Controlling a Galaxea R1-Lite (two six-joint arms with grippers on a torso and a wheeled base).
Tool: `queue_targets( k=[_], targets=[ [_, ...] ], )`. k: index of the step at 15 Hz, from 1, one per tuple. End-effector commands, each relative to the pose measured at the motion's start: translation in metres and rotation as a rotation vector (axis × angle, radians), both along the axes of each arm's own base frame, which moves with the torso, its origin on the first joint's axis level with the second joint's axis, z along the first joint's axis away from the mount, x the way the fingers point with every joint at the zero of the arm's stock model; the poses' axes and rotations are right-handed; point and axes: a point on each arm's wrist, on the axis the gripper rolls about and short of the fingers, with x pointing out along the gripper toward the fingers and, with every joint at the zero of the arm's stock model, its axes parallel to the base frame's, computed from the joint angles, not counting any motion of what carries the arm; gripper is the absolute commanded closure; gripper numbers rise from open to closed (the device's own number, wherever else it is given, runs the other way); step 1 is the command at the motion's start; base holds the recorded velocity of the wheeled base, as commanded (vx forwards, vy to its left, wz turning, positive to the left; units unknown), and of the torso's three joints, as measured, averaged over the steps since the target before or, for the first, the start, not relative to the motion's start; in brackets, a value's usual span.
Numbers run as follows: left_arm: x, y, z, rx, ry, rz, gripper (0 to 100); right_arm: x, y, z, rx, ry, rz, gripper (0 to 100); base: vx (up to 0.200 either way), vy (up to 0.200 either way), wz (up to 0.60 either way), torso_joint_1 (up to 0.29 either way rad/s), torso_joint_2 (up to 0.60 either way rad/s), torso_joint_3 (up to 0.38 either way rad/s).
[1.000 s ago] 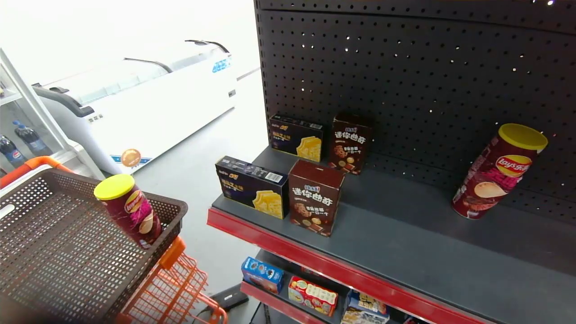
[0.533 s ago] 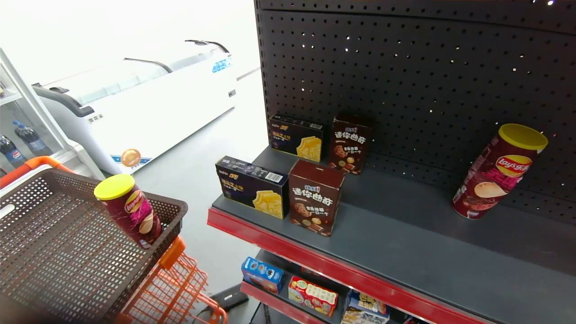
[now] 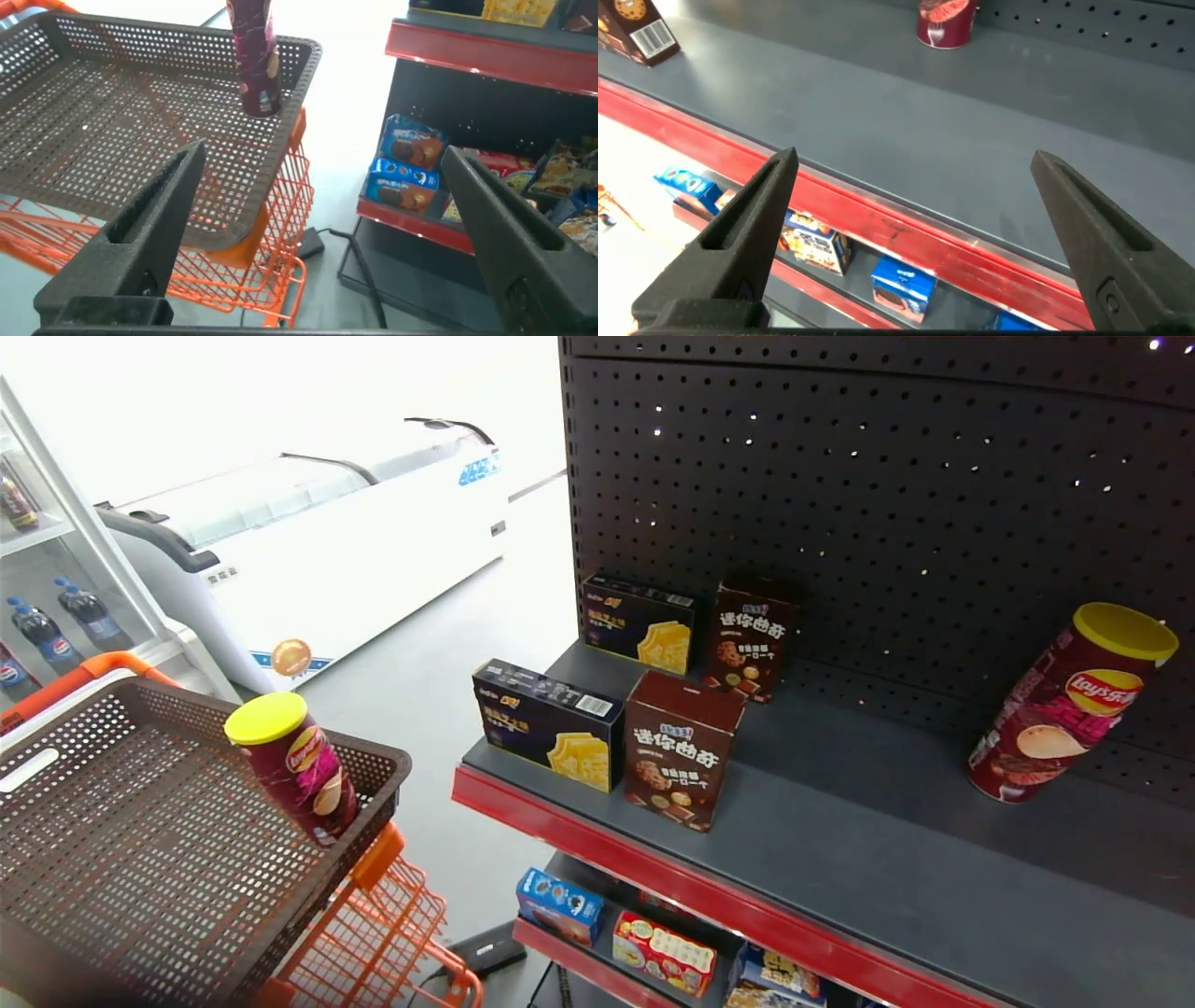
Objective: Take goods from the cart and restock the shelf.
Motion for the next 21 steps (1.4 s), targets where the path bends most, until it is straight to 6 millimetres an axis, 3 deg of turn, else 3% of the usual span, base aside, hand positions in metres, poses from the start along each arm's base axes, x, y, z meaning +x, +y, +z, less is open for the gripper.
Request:
queue_targets(
  k=[1,2,3,4,5,6,8,12,16,17,18,21],
  targets=[
    [0.000,0.000,0.001,-0.001,-0.003,0.011,0,0.000,0.000,0.000,0.000,-0.001,0.000,0,0.000,0.000,0.00,0.000,0.00,0.000],
    [-0.007,0.001,0.024,0.003,-0.077,0.044,0,0.000,0.000,0.000,-0.001,-0.001,0.000,0,0.000,0.000,0.00,0.000,0.00,0.000],
    [-0.004,0.002,0.064,0.007,-0.042,0.084,0,0.000,0.000,0.000,-0.001,-0.001,0.000,0,0.000,0.000,0.00,0.000,0.00,0.000],
    [0.011,0.002,0.088,-0.004,0.050,0.090,0,0.000,0.000,0.000,0.000,-0.001,0.000,0,0.000,0.000,0.00,0.000,0.00,0.000],
    [0.025,0.002,0.092,-0.010,0.125,0.094,0,0.000,0.000,0.000,-0.001,-0.001,0.000,0,0.000,0.000,0.00,0.000,0.00,0.000],
    [0.025,0.002,0.092,-0.010,0.125,0.094,0,0.000,0.000,0.000,-0.001,-0.001,0.000,0,0.000,0.000,0.00,0.000,0.00,0.000],
    [0.071,0.003,0.103,0.009,0.306,0.139,0,0.000,0.000,0.000,-0.001,-0.001,0.000,0,0.000,0.000,0.00,0.000,0.00,0.000],
    [0.136,0.020,0.083,-0.027,0.477,0.217,0,0.000,0.000,0.000,0.000,-0.001,0.000,0,0.000,0.000,0.00,0.000,0.00,0.000],
    [0.210,0.032,0.064,0.015,0.357,0.220,0,0.000,0.000,0.000,0.000,-0.001,0.000,0,0.000,0.000,0.00,0.000,0.00,0.000],
    [0.213,0.033,0.062,0.023,0.357,0.223,0,0.000,0.000,0.000,0.000,-0.001,0.000,0,0.000,0.000,0.00,0.000,0.00,0.000],
    [0.237,0.045,0.047,0.071,0.323,0.259,0,0.000,0.000,0.000,0.000,-0.001,0.000,0,0.000,0.000,0.00,0.000,0.00,0.000],
    [0.271,0.051,0.025,0.053,0.268,0.262,0,0.000,0.000,0.000,-0.001,-0.001,0.000,0,0.000,0.000,0.00,0.000,0.00,0.000]
  ],
)
